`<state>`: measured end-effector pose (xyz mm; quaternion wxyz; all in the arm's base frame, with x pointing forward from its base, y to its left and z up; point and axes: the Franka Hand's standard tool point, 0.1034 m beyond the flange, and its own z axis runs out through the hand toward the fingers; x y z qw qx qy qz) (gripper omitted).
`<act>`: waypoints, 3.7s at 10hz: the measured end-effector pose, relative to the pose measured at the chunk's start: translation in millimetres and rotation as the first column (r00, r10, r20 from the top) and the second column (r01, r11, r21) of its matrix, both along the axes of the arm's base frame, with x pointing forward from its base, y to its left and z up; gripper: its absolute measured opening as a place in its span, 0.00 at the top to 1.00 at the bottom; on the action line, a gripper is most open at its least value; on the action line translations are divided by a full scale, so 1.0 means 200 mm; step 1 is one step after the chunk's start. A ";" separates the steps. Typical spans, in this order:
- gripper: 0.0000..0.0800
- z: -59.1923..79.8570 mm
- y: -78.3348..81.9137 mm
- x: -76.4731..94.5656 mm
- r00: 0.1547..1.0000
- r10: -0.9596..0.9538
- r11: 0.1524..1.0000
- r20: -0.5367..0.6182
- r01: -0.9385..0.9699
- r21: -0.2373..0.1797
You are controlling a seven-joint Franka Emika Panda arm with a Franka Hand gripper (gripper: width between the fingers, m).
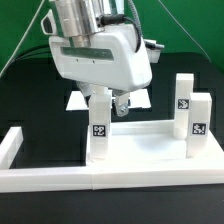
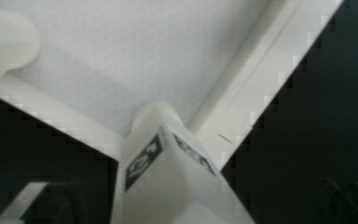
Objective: Assemble desk
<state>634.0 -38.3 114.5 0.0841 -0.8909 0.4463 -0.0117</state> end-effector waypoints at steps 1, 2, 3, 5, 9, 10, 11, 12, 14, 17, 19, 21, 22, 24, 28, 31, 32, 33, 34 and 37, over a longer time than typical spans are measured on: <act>0.19 0.00 0.00 0.00 0.997 0.074 0.997 0.009 -0.074 -0.009; 0.19 -0.01 0.00 0.00 0.986 0.166 0.986 0.021 -0.166 -0.019; 0.19 -0.02 -0.01 0.02 0.878 0.478 0.874 0.007 -0.475 -0.097; 0.22 -0.03 0.00 0.03 0.852 0.524 0.847 -0.001 -0.521 -0.101; 0.62 -0.04 -0.04 0.02 0.935 0.354 0.931 -0.019 -0.354 -0.093; 0.63 -0.04 -0.05 0.02 0.952 0.306 0.948 -0.022 -0.307 -0.089; 0.63 -0.05 -0.05 0.01 0.994 0.107 0.991 -0.034 -0.109 -0.075; 0.63 -0.05 -0.05 0.01 0.995 -0.090 0.995 -0.049 0.087 -0.055; 0.63 -0.05 -0.06 0.00 0.873 -0.474 0.875 -0.113 0.481 0.044; 0.63 -0.06 -0.05 0.00 0.860 -0.497 0.863 -0.119 0.504 0.043; 0.41 -0.05 -0.06 0.00 0.956 -0.285 0.957 -0.076 0.287 0.028; 0.26 -0.05 -0.05 -0.02 0.997 0.055 0.998 -0.046 -0.054 0.028; 0.20 -0.06 -0.05 -0.02 0.995 0.092 0.996 -0.040 -0.091 0.024; 0.19 -0.06 -0.05 -0.02 0.969 0.246 0.969 -0.016 -0.246 0.012; 0.19 -0.04 -0.04 -0.01 0.714 0.700 0.713 0.017 -0.698 -0.066; 0.53 -0.04 -0.04 -0.01 0.809 0.588 0.808 0.003 -0.587 -0.051; 0.63 -0.04 -0.06 -0.01 0.848 0.529 0.847 -0.008 -0.529 -0.049; 0.63 -0.05 -0.06 -0.01 0.869 0.494 0.868 -0.012 -0.494 -0.045; 0.63 -0.05 -0.06 -0.01 0.937 0.347 0.937 -0.030 -0.348 -0.037; 0.63 -0.04 -0.05 0.00 0.960 -0.264 0.964 -0.097 0.266 0.002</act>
Offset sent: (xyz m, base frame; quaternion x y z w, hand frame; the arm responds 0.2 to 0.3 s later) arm 0.0170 0.0170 -0.0115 -0.0600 -0.0459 -0.4999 0.8628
